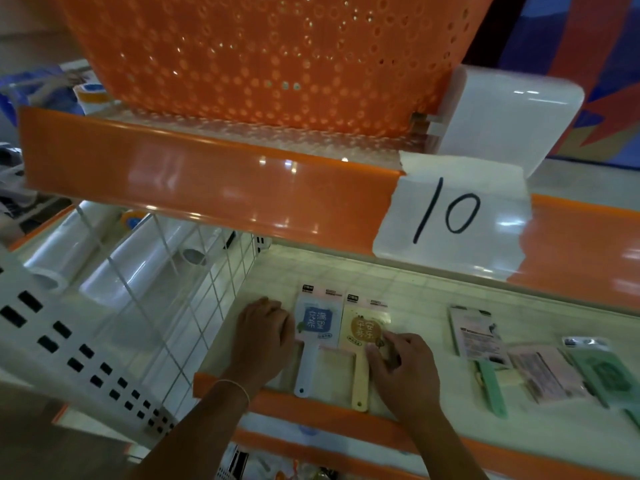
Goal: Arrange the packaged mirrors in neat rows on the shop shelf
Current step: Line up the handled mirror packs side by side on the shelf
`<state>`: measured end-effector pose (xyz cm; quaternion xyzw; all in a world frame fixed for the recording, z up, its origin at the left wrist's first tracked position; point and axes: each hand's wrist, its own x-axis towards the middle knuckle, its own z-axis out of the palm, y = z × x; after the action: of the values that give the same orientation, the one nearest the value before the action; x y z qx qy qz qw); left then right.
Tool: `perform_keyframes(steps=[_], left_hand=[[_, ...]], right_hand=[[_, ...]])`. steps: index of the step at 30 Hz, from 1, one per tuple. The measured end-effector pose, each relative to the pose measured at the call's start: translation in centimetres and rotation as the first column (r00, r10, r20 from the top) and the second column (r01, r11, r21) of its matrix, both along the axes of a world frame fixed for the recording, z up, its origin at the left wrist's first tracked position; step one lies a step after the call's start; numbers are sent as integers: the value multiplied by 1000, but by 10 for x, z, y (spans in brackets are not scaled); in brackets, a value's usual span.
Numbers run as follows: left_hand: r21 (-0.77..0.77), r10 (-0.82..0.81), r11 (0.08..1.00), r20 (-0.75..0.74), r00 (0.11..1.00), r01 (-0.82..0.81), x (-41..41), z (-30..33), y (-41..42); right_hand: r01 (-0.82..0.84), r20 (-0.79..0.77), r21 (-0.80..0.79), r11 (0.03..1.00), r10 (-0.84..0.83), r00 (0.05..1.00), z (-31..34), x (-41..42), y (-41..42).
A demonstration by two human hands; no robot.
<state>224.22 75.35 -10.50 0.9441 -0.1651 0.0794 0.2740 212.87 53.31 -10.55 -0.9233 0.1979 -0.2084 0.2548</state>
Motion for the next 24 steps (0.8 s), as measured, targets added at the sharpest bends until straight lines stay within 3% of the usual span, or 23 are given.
perform_keyframes(steps=[16,24], left_hand=[[13,-22,1000,55,998,22,2,-5,1],[6,-15,1000,11,1000,15,-2,-1,0]], right_hand=[[-18,-16,-1,1000,18,1000,1,1,0],[-8,-28,91,996,10,1000,8,-1,2]])
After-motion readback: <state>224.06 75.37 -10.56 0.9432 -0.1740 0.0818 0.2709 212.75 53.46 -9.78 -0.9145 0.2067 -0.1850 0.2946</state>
